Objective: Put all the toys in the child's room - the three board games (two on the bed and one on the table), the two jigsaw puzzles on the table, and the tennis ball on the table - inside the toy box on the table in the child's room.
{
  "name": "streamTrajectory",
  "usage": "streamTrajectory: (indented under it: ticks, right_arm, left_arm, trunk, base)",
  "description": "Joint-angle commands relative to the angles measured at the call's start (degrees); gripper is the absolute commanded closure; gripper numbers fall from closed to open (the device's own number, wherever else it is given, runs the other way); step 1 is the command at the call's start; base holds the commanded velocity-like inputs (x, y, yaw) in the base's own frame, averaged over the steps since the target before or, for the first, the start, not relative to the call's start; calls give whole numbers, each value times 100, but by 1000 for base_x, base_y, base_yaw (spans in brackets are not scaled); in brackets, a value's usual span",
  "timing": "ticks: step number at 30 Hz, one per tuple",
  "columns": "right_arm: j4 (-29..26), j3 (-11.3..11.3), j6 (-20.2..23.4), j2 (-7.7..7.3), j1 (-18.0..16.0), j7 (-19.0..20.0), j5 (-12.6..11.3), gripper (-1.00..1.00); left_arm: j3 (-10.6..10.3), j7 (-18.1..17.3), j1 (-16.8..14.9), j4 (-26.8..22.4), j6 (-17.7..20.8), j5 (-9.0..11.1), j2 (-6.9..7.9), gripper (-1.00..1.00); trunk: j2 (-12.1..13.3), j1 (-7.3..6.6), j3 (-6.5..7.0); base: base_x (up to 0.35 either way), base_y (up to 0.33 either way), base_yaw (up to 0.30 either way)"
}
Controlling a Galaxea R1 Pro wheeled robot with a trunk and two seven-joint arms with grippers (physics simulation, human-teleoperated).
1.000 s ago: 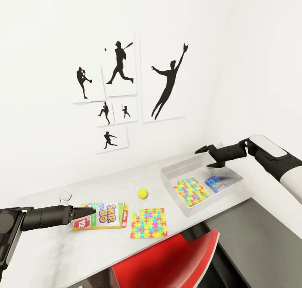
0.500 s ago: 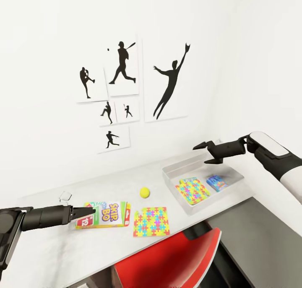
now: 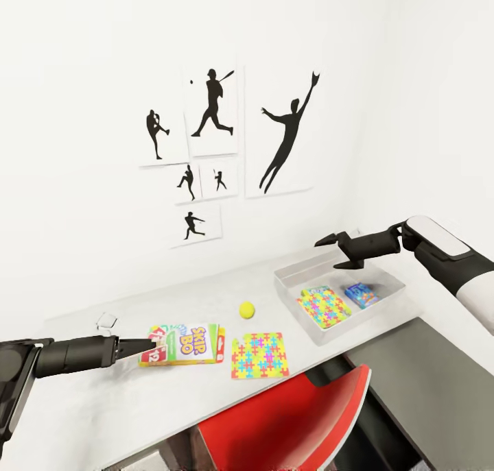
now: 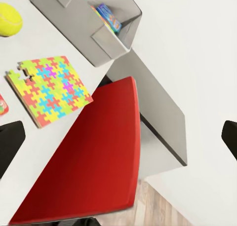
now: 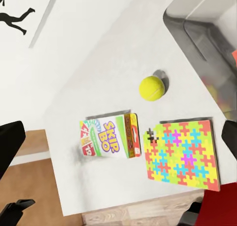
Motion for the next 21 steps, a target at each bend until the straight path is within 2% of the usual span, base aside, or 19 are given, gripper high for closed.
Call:
streamTrajectory:
  ticks: [1, 21]
  right_arm:
    - [-2, 27, 0, -3, -10, -38, -42, -100]
    - [19, 43, 0, 17, -7, -47, -11, -100]
  left_arm:
    - [4, -45, -6, -4, 60, -45, 0, -100]
    - [4, -45, -6, -4, 60, -43, 0, -100]
  trunk:
    - [-14, 3, -14]
    - [-14, 3, -14]
  base:
    - [-51, 72, 0]
    - [-54, 116, 0]
